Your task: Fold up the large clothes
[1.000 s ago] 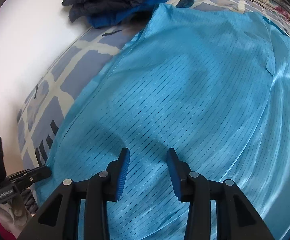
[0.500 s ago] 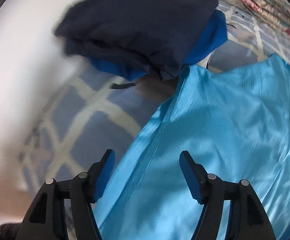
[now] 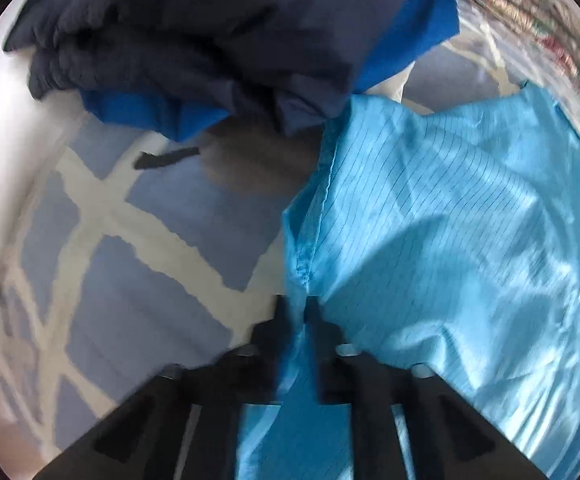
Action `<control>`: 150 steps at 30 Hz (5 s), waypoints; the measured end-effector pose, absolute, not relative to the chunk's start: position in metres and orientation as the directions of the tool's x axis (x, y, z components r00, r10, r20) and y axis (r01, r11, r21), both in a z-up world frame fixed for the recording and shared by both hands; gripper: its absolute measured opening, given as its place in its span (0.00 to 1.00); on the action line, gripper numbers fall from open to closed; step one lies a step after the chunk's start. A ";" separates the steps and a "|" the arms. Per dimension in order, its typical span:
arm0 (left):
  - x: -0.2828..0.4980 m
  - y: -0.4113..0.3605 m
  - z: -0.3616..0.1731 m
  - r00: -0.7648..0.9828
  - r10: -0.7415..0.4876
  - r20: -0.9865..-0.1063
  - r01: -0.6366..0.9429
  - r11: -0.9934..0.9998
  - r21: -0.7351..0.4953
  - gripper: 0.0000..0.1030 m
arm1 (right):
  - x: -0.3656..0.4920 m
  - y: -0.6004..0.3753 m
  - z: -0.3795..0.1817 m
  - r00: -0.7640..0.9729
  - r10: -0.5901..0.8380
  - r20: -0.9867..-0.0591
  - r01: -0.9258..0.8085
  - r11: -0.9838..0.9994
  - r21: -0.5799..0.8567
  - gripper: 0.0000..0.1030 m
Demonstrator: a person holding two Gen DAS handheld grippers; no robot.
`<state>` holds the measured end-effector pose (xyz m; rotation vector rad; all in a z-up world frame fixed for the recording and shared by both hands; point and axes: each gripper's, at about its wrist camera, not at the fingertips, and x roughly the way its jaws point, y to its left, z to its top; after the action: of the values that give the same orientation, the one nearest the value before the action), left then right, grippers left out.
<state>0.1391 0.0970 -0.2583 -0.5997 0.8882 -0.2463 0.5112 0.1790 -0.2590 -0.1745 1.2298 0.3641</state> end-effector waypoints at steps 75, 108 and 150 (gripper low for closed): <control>0.143 0.040 -0.290 0.386 -0.461 -0.799 -0.102 0.839 -0.534 0.01 | 0.237 -0.083 -0.292 0.294 0.453 -0.842 -0.200 0.890 0.409 0.11; 0.173 0.023 -0.334 0.321 -0.595 -0.737 -0.081 0.758 -0.647 0.01 | 0.628 -0.020 -0.250 0.532 0.338 -0.776 -0.269 0.937 0.224 0.17; 0.106 -0.059 -0.183 0.523 -0.512 -0.682 0.231 0.855 -0.465 0.04 | 0.173 -0.368 -0.129 0.691 0.157 -0.706 0.068 0.958 0.279 0.44</control>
<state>0.1059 -0.0585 -0.1828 -0.3372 0.9200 -0.4549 0.1733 -0.3678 -0.1294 0.2954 0.8099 0.0503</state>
